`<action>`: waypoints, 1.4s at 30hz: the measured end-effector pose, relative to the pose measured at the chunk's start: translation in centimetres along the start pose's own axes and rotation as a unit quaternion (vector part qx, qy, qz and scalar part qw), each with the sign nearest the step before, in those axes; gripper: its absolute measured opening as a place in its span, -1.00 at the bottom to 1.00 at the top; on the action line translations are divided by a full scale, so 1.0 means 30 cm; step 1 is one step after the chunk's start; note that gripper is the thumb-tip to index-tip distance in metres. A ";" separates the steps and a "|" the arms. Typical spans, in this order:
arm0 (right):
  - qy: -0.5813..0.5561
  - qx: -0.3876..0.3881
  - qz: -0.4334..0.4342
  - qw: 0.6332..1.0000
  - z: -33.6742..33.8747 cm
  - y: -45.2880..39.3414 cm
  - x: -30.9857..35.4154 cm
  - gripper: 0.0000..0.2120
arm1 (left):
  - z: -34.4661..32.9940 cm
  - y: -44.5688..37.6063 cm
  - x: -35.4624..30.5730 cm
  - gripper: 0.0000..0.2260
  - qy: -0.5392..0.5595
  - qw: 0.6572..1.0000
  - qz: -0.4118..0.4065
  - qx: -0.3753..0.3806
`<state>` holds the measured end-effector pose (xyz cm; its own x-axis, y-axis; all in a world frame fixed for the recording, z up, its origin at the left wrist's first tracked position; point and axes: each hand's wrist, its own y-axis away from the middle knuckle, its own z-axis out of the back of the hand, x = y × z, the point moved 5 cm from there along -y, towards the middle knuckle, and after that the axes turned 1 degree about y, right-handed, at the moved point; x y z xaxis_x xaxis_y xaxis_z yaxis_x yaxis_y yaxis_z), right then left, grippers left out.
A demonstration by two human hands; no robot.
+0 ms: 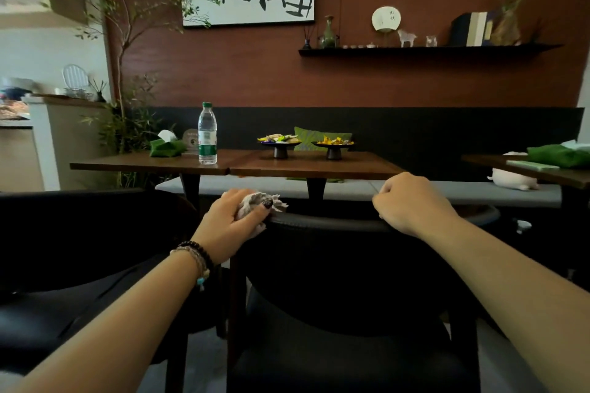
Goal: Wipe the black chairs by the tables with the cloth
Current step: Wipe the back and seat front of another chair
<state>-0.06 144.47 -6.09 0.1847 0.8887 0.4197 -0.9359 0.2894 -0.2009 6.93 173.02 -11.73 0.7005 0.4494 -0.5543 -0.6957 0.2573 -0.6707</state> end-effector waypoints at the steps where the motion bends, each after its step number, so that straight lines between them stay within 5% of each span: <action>1: 0.003 -0.006 0.000 1.000 0.006 0.009 0.003 -0.85 | -0.001 0.009 -0.013 -0.81 0.000 1.000 -0.014 -0.009; 6: 0.146 -0.098 0.108 0.979 0.039 0.084 0.172 -0.83 | -0.015 0.032 -0.034 -0.78 0.017 0.998 -0.049 -0.028; 9: 0.071 0.013 0.188 0.980 -0.108 0.121 0.373 -0.64 | 0.008 0.002 -0.030 -0.73 0.024 0.998 -0.062 -0.013; 11: 0.153 0.028 0.233 0.960 -0.218 0.144 0.456 -0.57 | 0.008 -0.032 -0.009 -0.78 0.035 0.998 -0.045 0.001; 16: 0.252 -0.014 0.268 0.930 -0.274 0.116 0.463 -0.55 | 0.001 -0.114 0.126 -0.85 0.122 0.989 0.082 0.026; 25: 0.245 -0.043 0.283 0.926 -0.275 0.137 0.466 -0.60 | -0.129 -0.028 0.428 -0.74 0.321 0.900 0.272 -0.117; 29: 0.242 -0.045 0.285 0.926 -0.274 0.150 0.469 -0.60 | -0.153 0.103 0.401 -0.84 0.246 0.906 0.283 -0.196; 34: 0.270 -0.049 0.264 0.925 -0.271 0.155 0.471 -0.60 | -0.218 0.259 0.346 -0.72 0.266 0.877 0.297 -0.267; 38: 0.277 -0.053 0.271 0.920 -0.267 0.158 0.473 -0.61 | -0.083 0.163 0.187 -0.80 0.242 0.867 0.194 -0.391; 42: 0.273 -0.061 0.267 0.922 -0.267 0.155 0.469 -0.61 | -0.109 0.142 0.106 -0.76 0.264 0.885 0.137 -0.358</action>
<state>0.59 161.18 -8.22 -0.1380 0.9532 -0.2690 -0.9030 -0.2327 -0.3613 6.71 172.75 -17.97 0.6282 -0.1009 -0.7715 -0.7055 -0.4919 -0.5102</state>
